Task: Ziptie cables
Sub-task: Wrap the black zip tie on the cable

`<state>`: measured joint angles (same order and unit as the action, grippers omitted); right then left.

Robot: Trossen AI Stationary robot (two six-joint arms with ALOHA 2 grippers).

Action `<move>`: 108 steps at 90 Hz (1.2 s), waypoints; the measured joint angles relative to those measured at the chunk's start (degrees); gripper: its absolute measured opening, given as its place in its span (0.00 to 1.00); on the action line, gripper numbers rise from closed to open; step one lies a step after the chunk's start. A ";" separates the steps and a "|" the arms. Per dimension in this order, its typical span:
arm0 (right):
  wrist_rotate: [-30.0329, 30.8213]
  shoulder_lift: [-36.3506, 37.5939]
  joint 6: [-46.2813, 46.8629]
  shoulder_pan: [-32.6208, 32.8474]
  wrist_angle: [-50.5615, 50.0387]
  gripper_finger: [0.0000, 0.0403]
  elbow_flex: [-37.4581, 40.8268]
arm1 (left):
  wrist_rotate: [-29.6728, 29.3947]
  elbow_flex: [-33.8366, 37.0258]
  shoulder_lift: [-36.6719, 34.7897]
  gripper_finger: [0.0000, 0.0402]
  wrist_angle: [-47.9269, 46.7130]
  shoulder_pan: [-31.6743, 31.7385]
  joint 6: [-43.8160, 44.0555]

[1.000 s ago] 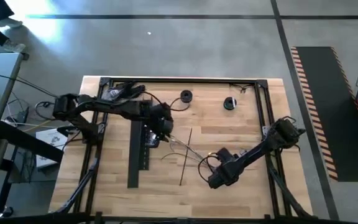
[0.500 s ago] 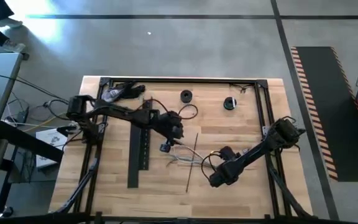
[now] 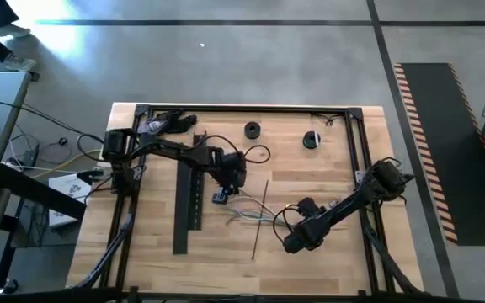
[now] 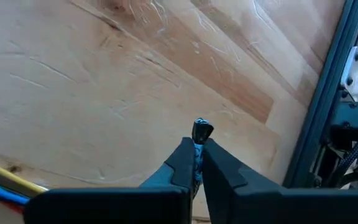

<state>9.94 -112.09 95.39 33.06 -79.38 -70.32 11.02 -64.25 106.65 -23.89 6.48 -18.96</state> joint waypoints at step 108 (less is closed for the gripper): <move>12.35 0.00 3.22 0.14 -1.63 0.01 -0.11 | 3.19 0.72 2.99 0.00 -9.56 -7.39 14.16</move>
<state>22.28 -112.09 98.61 33.20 -81.01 -70.43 14.21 -63.53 109.64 -33.45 -0.91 -4.80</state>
